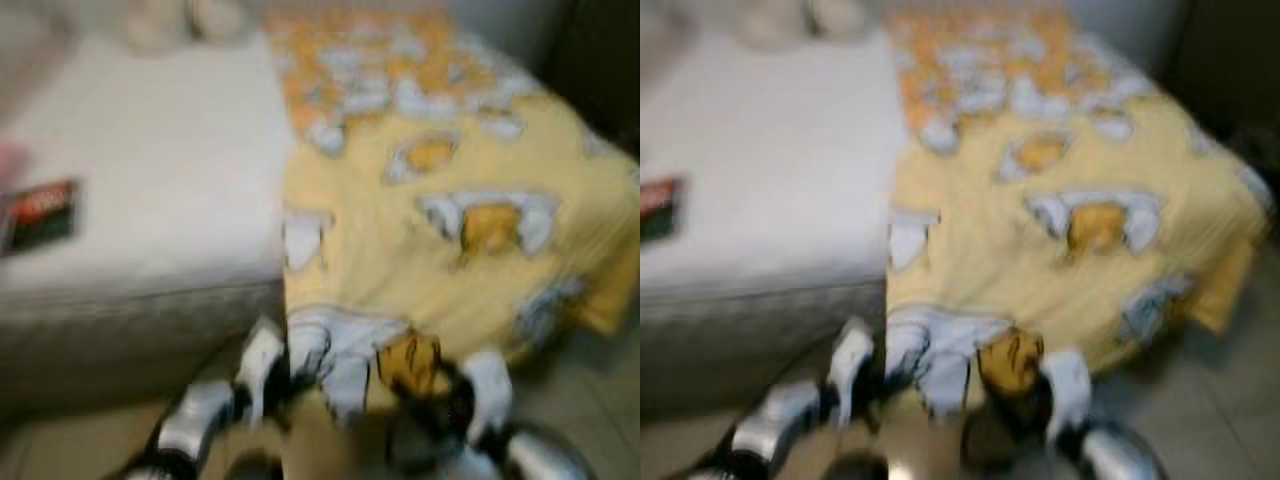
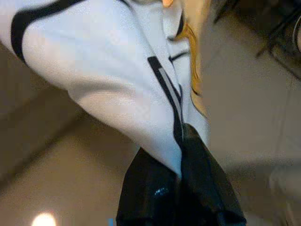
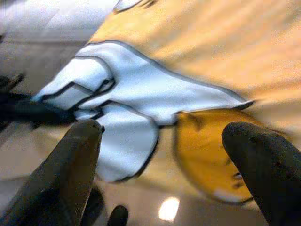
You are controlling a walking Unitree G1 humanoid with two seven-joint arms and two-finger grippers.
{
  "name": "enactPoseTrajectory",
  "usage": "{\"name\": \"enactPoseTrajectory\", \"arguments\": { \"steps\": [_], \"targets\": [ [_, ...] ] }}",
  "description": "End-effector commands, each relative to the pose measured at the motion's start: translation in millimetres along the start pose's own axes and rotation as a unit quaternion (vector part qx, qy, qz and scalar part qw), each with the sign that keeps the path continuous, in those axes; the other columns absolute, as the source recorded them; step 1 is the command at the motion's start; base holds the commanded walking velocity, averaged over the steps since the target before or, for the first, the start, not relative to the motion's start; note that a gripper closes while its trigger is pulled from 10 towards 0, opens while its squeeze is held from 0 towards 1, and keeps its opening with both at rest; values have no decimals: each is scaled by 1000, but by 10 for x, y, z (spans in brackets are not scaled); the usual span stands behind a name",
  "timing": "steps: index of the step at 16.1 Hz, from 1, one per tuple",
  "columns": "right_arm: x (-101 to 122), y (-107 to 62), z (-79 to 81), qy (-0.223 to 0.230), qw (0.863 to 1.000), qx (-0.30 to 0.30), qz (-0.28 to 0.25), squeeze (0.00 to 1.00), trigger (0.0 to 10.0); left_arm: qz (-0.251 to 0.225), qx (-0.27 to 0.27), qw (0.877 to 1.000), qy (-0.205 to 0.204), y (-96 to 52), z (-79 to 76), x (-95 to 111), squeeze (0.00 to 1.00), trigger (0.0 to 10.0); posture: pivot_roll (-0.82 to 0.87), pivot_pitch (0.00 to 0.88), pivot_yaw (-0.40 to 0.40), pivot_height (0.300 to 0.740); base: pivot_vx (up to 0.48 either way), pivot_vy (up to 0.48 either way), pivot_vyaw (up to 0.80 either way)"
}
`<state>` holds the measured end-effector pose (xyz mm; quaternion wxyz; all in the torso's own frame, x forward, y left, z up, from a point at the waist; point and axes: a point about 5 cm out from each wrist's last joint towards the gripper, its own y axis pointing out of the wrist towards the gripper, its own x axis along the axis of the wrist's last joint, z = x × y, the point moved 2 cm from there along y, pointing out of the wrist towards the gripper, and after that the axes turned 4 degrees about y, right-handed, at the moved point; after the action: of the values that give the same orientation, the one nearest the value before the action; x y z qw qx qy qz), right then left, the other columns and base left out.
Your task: Clean up the room
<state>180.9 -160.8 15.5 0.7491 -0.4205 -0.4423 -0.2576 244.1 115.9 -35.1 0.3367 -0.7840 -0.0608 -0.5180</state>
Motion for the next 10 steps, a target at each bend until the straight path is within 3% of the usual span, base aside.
{"name": "enactPoseTrajectory", "arguments": {
  "steps": [1,3,6,8,9,10],
  "targets": [
    [88,39,3,-8,1000,6,-13,0,10000,-15,-8,999,44,30,64,215,0,10000,-171,71,13,740,0,0,0],
    [95,45,6,-12,1000,8,-14,0,10000,7,-32,997,77,120,-19,201,0,10000,-176,67,14,740,0,0,0],
    [148,38,-6,-22,999,13,-23,0,10000,15,-49,995,87,172,-76,197,0,10000,-183,64,16,740,0,0,0],
    [160,11,-8,-32,999,24,-18,0,10000,20,-93,992,78,240,-229,140,0,10000,-187,64,15,740,0,0,0],
    [157,-2,-23,-33,999,24,-16,0,10000,-4,-132,990,51,328,-407,157,0,10000,-189,65,11,740,0,0,0],
    [156,-5,-27,-33,999,24,-16,0,10000,-12,-139,989,47,351,-447,171,0,10000,-189,65,11,740,0,0,0]
  ]
}}
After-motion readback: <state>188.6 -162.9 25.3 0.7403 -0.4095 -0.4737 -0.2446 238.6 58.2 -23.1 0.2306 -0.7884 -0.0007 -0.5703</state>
